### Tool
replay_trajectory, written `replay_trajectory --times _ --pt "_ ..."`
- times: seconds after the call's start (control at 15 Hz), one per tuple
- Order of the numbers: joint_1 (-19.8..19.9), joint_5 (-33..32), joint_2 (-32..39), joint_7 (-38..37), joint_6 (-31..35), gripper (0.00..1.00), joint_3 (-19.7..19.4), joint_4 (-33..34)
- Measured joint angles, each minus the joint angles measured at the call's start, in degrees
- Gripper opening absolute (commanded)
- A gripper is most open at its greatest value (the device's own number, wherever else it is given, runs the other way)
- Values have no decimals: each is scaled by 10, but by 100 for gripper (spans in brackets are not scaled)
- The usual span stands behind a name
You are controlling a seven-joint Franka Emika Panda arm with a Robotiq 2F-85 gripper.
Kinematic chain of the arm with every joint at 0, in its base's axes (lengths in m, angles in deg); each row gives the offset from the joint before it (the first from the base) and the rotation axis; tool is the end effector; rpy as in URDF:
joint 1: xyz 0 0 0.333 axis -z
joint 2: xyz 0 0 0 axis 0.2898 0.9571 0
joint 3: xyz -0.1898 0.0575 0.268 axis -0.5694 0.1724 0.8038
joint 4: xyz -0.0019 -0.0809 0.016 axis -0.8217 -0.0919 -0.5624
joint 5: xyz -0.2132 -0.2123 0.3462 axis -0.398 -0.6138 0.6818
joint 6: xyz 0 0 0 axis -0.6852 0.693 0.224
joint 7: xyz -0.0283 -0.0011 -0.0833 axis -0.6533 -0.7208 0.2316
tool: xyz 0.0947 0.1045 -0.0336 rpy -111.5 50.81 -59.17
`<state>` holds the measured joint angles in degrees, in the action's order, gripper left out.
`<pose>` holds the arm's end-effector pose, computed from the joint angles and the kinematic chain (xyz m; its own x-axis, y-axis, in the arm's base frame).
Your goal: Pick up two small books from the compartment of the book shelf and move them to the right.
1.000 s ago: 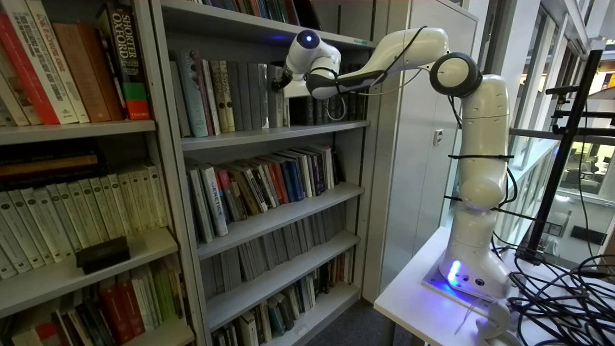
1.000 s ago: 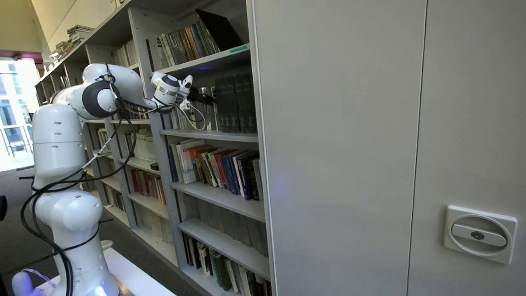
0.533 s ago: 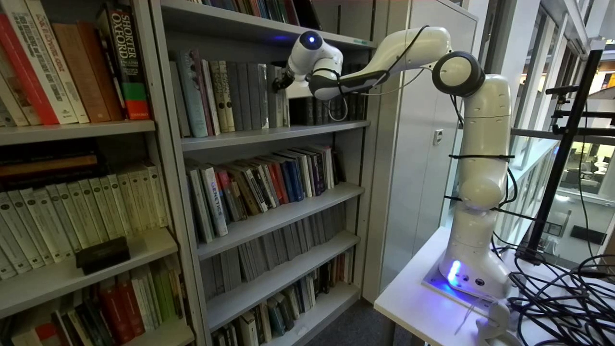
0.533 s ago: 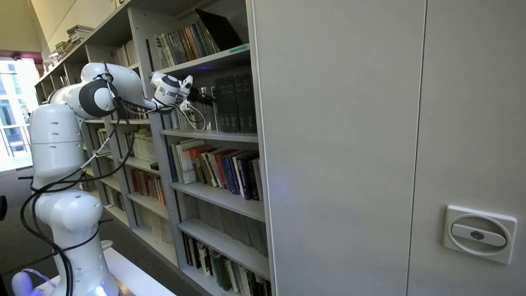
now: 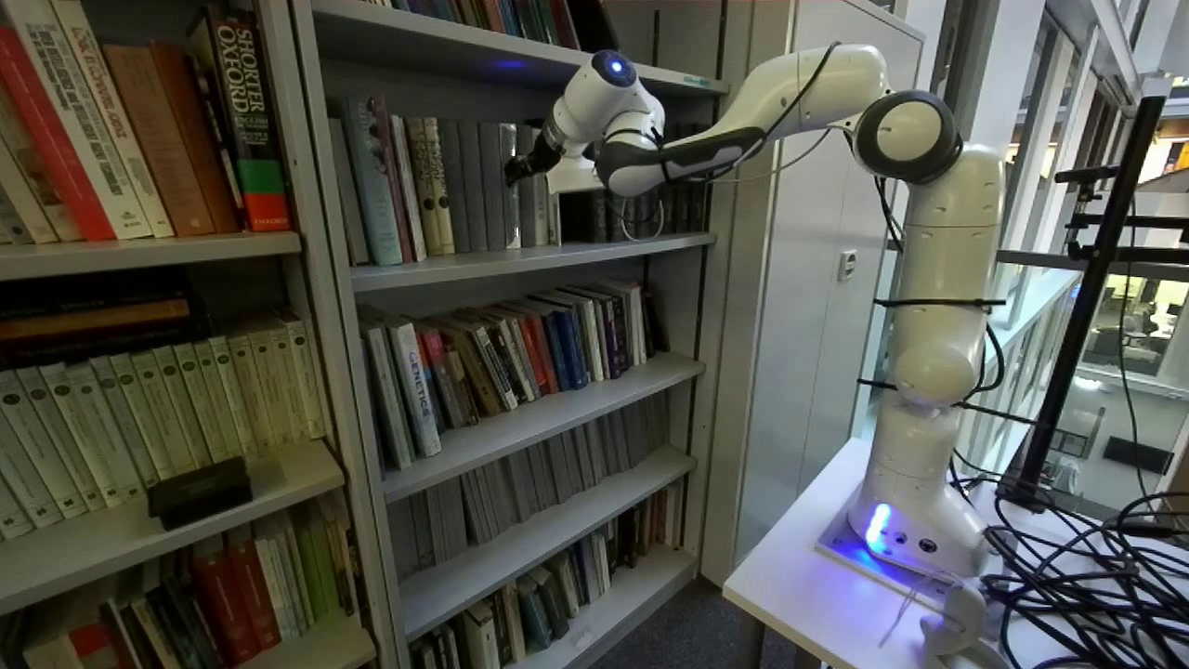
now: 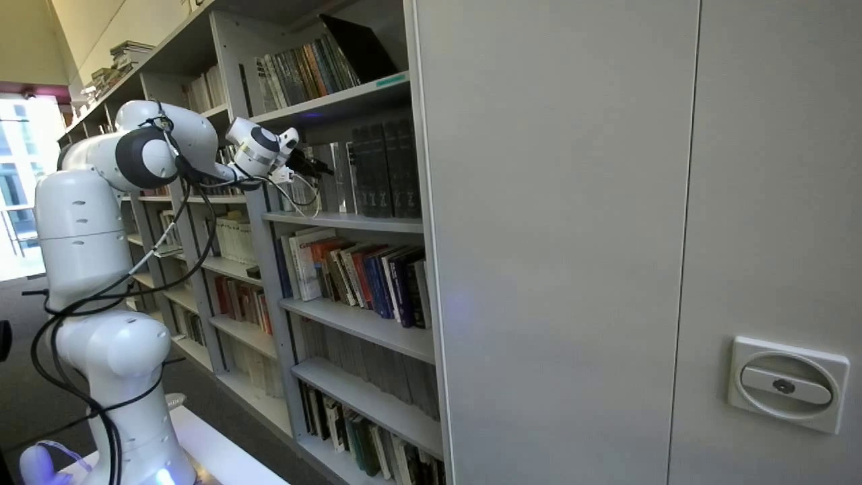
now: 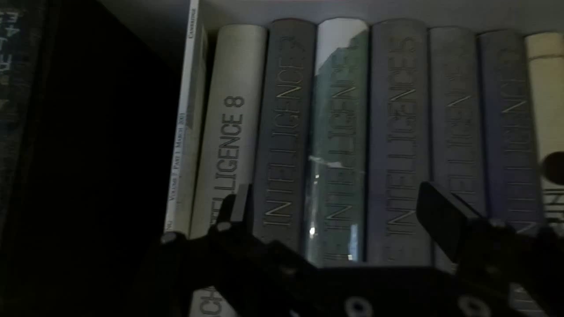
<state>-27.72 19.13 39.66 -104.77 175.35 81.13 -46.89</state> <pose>0.6812 0.2489 0.6486 0.4977 -0.0040 0.8673 -0.1158 -0.9913 0.0619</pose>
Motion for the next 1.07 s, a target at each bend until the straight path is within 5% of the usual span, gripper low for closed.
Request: replay_trajectory --times 0.6,1.07 --pt "-37 187 -41 241 6 100 46 -10" --pt "-42 203 -13 300 119 100 55 0"
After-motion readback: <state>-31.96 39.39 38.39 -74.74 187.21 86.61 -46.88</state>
